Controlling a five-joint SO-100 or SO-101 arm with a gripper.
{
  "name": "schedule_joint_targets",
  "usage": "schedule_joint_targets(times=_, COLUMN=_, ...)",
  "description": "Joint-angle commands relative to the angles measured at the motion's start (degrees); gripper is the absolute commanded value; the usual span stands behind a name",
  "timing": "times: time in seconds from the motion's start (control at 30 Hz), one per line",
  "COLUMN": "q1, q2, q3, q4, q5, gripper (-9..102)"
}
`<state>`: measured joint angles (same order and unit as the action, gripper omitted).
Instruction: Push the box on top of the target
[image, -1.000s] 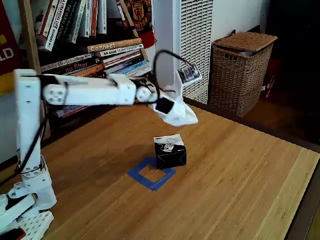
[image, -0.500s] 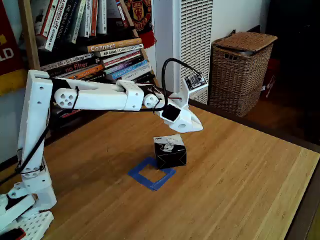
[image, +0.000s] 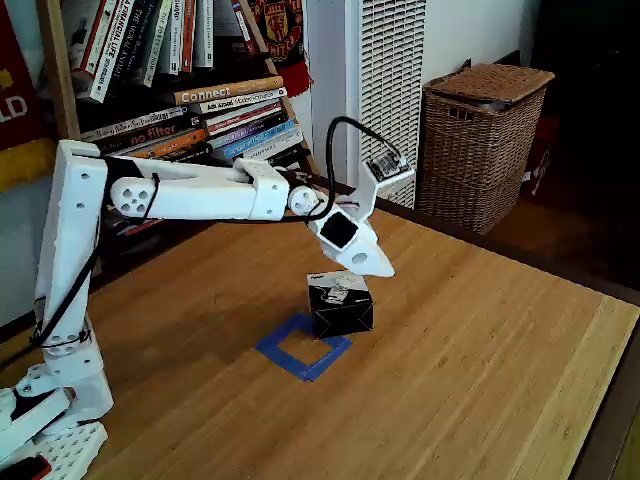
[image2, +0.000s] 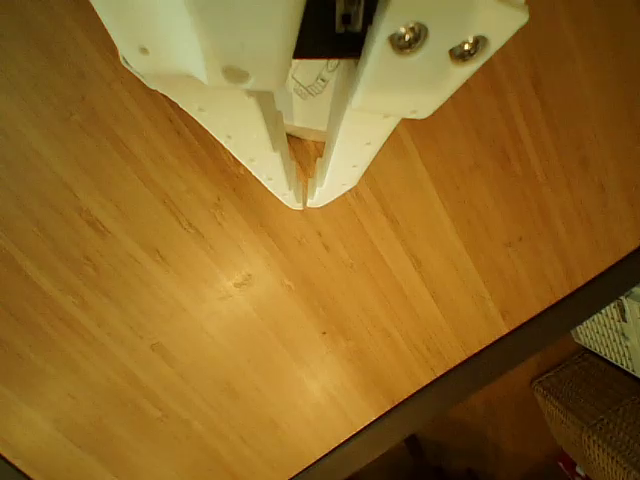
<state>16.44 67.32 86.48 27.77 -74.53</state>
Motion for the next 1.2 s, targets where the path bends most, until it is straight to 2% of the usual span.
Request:
schedule_joint_targets(times=0.0, q1=-0.4, q2=0.8, q3=-3.2, q4=1.3, q5=-1.6, gripper=0)
schedule_joint_targets(times=0.53, q1=2.4, q2=1.8, q3=-4.4, q4=8.8, q5=-12.7, gripper=0)
schedule_joint_targets(times=1.17, q1=4.7, q2=0.2, q3=-2.0, q4=11.0, q5=-20.1, gripper=0)
